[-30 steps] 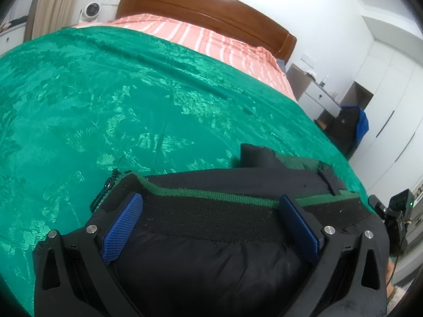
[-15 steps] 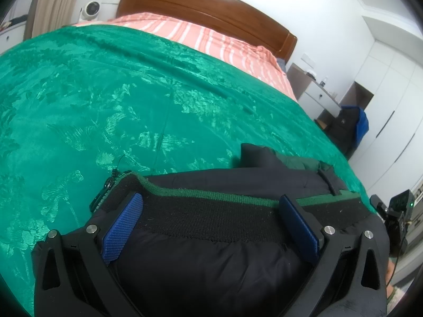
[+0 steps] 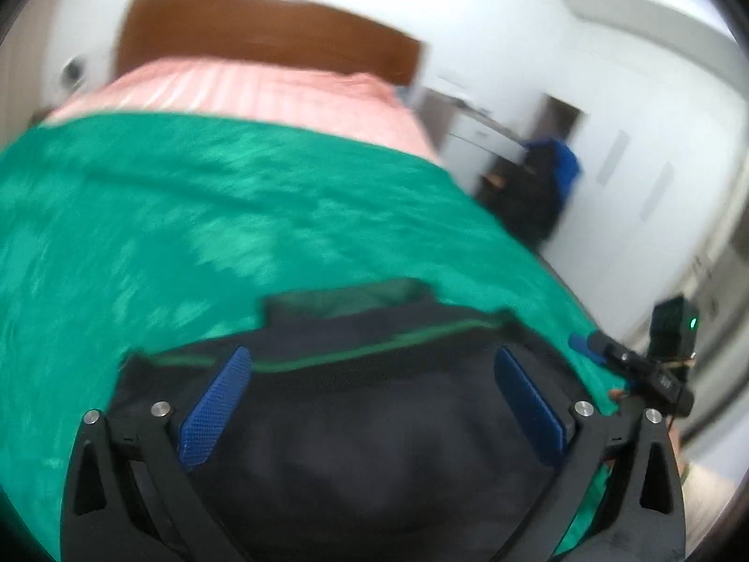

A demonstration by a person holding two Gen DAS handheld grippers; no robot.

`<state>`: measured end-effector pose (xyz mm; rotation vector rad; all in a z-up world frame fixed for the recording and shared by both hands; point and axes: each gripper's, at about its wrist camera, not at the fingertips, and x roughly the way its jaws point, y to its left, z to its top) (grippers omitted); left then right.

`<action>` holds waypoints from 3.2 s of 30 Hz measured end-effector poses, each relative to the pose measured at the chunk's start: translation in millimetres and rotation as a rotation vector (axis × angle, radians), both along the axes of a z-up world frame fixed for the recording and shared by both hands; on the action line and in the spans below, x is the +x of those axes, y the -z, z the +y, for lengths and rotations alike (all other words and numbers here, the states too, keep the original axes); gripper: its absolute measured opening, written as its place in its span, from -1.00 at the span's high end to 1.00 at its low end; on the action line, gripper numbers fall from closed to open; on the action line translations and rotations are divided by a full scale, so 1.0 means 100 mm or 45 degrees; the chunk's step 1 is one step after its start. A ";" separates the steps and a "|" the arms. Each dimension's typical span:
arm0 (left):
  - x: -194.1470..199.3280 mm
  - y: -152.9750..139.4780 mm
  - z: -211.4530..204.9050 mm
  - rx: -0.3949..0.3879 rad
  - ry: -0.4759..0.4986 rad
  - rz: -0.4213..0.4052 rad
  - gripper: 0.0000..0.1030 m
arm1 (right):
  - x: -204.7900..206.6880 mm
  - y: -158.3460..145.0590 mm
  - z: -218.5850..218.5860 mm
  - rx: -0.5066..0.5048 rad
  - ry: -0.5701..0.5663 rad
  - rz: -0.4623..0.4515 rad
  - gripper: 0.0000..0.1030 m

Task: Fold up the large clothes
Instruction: 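Open both grippers to release the hem and withdraw the right gripper, then press the folded black jacket flat with the left gripper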

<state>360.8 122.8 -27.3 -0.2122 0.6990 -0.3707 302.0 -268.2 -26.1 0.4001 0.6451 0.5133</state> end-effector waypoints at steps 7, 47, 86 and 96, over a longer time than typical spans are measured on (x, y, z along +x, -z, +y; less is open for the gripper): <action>0.48 1.10 -0.56 0.346 -0.088 0.268 -0.99 | -1.08 0.00 -0.26 0.056 0.040 -0.060 -0.99; -0.84 1.03 -1.14 0.627 -0.042 0.252 -0.82 | -1.42 0.18 -0.57 0.016 0.076 -0.086 -0.99; -1.99 0.75 -2.06 0.771 -0.068 0.200 -0.89 | -1.25 0.59 -0.97 0.112 0.348 0.148 -0.99; -1.98 0.62 -1.81 0.794 -0.085 0.180 -0.90 | -1.22 0.79 -1.11 0.232 0.392 0.273 -0.99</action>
